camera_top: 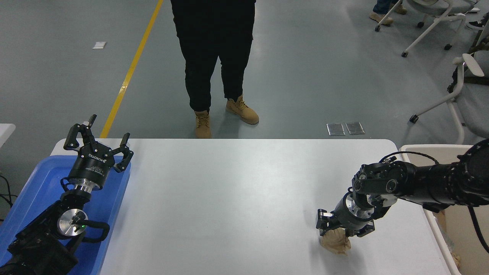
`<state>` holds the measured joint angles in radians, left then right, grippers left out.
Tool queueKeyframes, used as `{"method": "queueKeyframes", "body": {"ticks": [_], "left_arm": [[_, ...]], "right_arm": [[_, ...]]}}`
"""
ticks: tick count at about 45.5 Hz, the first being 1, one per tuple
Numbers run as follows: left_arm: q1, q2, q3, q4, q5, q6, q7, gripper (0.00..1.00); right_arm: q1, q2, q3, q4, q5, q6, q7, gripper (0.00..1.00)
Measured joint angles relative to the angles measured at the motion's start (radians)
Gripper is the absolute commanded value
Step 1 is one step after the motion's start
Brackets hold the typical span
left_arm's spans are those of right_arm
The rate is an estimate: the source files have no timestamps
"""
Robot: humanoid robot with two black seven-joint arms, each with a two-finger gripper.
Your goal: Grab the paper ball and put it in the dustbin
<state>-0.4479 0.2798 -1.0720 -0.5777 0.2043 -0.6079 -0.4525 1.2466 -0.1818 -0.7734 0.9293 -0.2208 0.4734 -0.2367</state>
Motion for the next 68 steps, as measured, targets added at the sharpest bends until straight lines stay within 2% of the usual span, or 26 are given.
{"method": "queueKeyframes", "body": {"ticks": [19,38,49,68], "left_arm": [[0.0,0.0,0.0,0.0,0.0,0.001,0.0,0.98],[0.0,0.0,0.0,0.0,0.0,0.001,0.0,0.98],[0.0,0.0,0.0,0.0,0.0,0.0,0.0,0.98],[0.0,0.0,0.001,0.0,0.0,0.0,0.0,0.98]], "right_arm": [[0.118,-0.045,-0.01,0.061,-0.01,0.008,0.001,0.0],[0.518,-0.253,-0.018,0.267,-0.007,0.012,0.0,0.0],[0.735,-0.33,-0.062,0.347,-0.005,0.021,0.001,0.0],[0.898,-0.37,-0.091,0.38,0.001,0.047,0.0,0.0]]}}
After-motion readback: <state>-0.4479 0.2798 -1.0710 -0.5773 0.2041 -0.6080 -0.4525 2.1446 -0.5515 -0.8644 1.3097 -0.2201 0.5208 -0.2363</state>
